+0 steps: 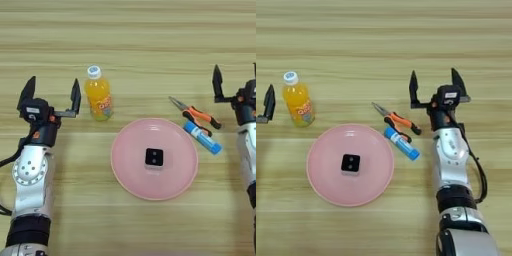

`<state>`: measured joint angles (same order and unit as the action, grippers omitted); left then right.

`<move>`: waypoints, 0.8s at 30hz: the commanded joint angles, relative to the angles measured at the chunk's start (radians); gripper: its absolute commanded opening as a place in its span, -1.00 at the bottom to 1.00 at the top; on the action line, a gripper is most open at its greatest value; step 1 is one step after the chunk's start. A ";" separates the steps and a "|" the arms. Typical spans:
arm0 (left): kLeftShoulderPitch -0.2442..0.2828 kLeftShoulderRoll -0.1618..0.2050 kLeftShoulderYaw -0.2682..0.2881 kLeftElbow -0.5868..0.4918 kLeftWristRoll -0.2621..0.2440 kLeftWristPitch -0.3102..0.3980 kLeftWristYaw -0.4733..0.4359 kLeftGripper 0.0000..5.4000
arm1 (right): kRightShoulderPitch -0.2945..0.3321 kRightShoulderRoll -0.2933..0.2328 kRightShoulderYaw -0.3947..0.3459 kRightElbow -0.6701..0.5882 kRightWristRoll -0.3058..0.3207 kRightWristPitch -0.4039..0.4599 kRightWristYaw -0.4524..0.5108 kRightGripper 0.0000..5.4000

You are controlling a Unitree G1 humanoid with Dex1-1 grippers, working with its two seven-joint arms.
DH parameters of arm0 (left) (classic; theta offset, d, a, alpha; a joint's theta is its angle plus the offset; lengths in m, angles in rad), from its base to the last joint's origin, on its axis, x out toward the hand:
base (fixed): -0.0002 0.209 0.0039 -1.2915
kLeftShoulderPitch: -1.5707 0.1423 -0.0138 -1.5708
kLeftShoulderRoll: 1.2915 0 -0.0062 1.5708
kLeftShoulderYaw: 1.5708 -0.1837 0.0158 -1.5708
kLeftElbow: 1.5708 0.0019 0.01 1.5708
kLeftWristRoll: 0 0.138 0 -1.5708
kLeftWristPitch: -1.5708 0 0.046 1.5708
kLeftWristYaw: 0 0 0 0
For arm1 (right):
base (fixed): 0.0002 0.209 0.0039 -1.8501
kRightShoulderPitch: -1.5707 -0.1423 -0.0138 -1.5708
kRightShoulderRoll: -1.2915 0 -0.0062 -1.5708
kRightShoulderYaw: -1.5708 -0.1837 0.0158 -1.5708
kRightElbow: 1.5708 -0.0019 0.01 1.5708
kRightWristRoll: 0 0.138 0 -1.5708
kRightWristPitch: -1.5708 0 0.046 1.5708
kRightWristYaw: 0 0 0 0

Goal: Move the objects on the table

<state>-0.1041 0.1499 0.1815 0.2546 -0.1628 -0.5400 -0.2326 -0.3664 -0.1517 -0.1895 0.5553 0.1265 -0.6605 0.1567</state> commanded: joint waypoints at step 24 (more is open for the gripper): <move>-0.049 0.004 -0.119 -0.065 0.001 0.068 -0.119 1.00 | 0.156 0.004 0.025 -0.210 -0.042 0.040 -0.033 0.99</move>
<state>-0.1391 0.1433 0.0817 0.2010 -0.1601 -0.4967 -0.3289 -0.1915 -0.1513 -0.1646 0.3327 0.0962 -0.6142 0.1334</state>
